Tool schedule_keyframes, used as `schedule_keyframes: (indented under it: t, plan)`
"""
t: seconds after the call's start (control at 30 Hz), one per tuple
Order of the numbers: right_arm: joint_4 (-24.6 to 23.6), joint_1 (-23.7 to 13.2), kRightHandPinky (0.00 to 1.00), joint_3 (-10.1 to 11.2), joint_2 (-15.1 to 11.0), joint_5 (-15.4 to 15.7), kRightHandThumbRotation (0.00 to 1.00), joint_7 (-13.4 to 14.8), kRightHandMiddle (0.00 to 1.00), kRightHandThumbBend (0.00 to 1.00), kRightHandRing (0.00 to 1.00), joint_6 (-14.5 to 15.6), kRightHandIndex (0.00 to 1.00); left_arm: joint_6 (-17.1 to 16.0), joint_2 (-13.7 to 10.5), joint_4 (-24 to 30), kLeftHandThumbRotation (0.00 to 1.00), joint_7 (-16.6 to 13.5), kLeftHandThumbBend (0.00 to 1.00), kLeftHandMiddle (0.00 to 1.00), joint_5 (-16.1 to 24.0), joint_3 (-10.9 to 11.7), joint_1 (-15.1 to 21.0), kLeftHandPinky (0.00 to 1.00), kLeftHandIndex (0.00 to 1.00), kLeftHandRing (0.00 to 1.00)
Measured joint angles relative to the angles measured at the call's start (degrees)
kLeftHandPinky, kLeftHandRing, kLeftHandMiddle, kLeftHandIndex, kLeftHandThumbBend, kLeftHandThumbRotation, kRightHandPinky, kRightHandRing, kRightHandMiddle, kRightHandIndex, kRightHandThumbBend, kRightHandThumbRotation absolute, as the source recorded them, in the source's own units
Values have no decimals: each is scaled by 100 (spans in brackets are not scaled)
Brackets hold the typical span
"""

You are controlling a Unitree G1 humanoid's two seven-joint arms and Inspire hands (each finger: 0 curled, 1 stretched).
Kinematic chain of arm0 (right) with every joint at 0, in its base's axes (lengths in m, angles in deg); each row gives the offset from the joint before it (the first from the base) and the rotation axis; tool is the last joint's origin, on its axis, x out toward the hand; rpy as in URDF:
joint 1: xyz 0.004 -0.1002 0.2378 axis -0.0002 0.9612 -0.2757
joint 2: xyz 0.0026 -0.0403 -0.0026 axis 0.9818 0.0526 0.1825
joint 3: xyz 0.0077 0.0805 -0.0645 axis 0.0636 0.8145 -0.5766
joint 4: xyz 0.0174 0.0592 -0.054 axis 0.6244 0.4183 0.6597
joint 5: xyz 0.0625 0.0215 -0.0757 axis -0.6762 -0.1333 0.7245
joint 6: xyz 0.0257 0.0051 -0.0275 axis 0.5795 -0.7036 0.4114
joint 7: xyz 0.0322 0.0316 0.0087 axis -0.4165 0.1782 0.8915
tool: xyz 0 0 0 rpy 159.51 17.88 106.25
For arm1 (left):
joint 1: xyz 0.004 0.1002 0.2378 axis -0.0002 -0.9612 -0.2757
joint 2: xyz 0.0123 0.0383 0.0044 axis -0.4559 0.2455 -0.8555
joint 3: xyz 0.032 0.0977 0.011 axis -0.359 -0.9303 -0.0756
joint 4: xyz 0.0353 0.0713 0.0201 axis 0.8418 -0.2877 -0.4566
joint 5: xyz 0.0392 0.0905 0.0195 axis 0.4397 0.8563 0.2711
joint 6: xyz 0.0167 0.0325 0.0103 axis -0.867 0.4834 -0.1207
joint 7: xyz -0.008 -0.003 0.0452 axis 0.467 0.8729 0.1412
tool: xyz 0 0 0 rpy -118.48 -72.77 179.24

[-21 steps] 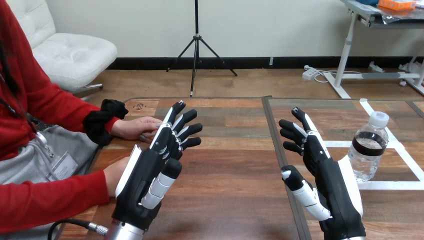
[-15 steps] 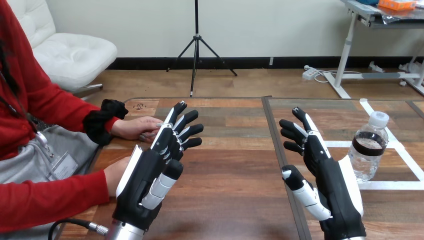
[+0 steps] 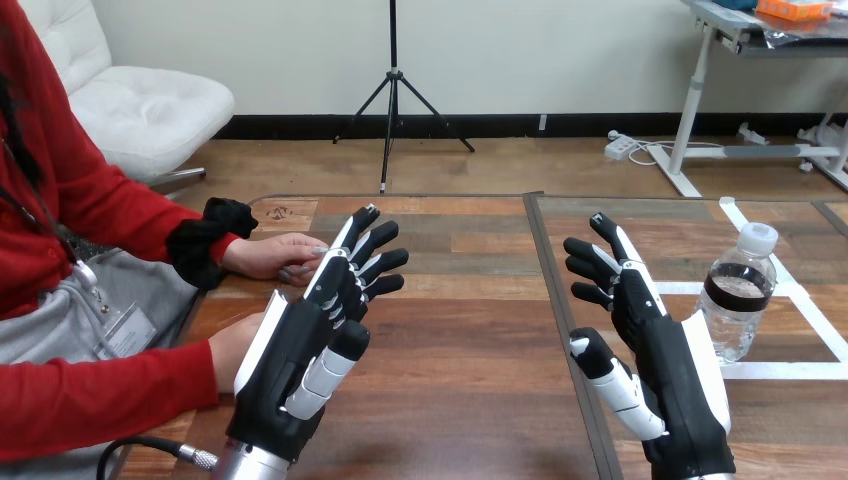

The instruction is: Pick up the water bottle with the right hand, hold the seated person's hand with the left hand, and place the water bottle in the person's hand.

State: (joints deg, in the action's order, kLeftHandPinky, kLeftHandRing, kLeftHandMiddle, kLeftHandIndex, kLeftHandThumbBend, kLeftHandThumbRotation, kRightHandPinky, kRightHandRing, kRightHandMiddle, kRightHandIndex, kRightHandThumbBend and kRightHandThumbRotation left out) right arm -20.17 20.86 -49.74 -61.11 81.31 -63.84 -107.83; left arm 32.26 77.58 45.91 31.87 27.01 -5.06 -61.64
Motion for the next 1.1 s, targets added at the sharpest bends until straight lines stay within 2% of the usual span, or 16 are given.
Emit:
schedule_keyframes:
  t: [0.6,0.9,1.1]
  plan:
    - [0,0,80,58,-4,0,87,1,87,94,85,-23,94,-77,-13,-45,89,-7,100,93,64,28,60,86,96,89]
    - [-23,2,78,134,-23,-22,80,0,86,97,84,-166,93,-114,-15,-47,89,-66,100,93,166,36,117,86,96,89]
    - [-182,20,77,158,-48,-215,74,-57,85,100,84,-193,92,-120,-14,-47,88,-77,100,94,219,32,122,86,96,89]
